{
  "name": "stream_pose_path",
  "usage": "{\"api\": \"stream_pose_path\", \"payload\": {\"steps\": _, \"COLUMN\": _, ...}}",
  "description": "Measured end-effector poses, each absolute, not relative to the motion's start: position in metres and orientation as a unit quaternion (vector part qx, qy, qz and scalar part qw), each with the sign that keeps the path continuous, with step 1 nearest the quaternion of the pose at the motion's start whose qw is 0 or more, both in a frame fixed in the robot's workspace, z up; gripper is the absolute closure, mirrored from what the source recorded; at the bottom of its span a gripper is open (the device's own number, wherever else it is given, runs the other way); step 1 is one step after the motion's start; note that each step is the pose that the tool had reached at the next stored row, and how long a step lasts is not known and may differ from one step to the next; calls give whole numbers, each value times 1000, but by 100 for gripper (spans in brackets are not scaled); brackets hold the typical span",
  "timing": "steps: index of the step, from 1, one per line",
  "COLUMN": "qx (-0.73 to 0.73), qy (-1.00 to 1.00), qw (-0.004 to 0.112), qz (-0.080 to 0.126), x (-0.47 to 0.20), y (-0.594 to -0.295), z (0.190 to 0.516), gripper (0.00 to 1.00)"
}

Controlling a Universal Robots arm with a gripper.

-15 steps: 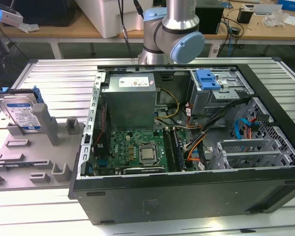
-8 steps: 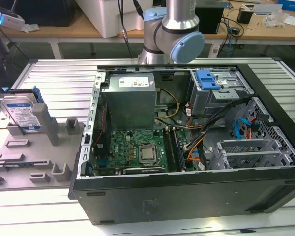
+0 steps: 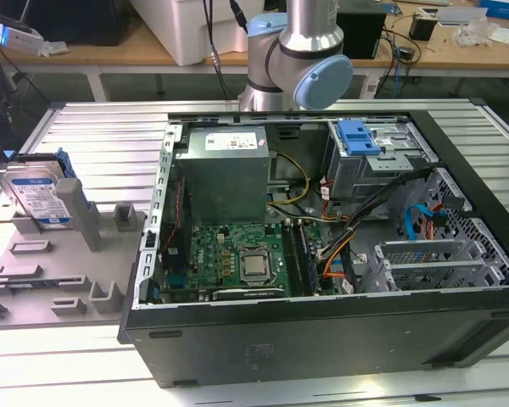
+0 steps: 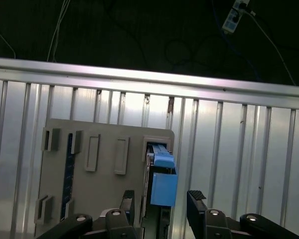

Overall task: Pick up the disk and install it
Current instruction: 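Pick up the disk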

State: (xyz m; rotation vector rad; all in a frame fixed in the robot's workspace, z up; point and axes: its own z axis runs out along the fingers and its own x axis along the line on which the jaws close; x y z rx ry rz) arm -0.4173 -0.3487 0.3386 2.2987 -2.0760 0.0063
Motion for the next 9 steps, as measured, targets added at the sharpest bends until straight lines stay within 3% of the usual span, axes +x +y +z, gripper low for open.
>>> {"api": "stream_pose_path", "payload": {"steps": 9, "qx": 742, "qy": -670, "qw": 22, "qz": 2, "x": -417, "y": -349, "z": 334, "gripper": 46}}
